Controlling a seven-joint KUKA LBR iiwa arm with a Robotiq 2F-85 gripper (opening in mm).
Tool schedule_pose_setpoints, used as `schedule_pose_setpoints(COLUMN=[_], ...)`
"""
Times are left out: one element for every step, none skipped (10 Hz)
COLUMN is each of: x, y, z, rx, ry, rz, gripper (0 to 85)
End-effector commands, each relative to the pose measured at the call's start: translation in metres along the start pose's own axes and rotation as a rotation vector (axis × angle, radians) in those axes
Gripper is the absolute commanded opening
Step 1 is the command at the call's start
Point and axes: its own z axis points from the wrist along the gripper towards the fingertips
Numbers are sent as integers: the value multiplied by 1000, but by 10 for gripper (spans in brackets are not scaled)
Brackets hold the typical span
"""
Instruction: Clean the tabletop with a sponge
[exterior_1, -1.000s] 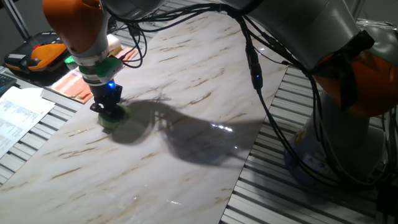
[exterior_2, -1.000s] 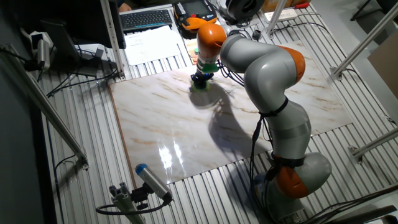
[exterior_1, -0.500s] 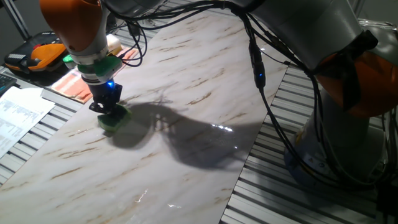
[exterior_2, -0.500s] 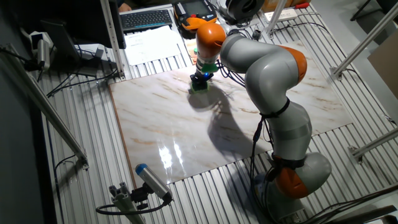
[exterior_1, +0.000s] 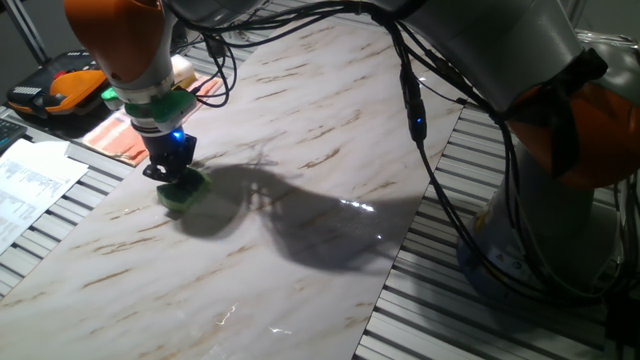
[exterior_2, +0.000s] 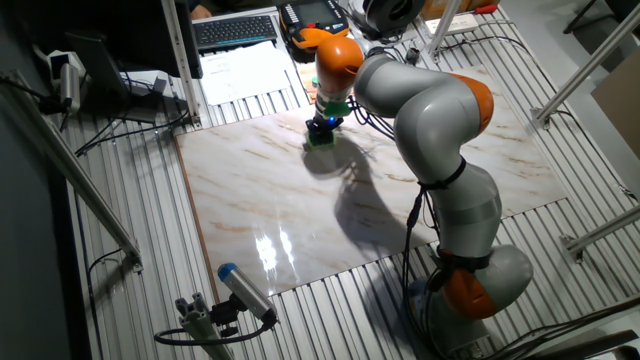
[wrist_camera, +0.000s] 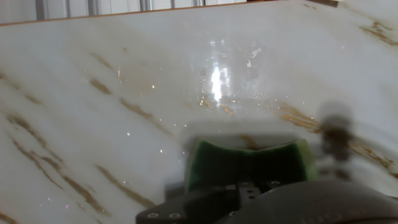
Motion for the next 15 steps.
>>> schedule_pose_setpoints(x=[0,0,0,0,0,-1,0,0,0,0,0,0,0,0,0], y=[0,0,0,-1,-1,-1,-1,-1,-1,-1,-1,-1,-1,-1,-1], z=[0,0,0,0,0,1,1,1,1,1,1,1,1,1,1], rx=[0,0,2,2,3,5,5,3,6,9,12,17,11,16,17], ry=[0,2,2,2,1,0,0,1,-3,-10,-16,-18,-16,-16,-16], rz=[-1,-1,-3,-4,-4,-6,-7,-7,-7,-8,-9,-11,-8,-2,0], gripper=[0,0,0,0,0,0,0,0,0,0,0,0,0,0,0])
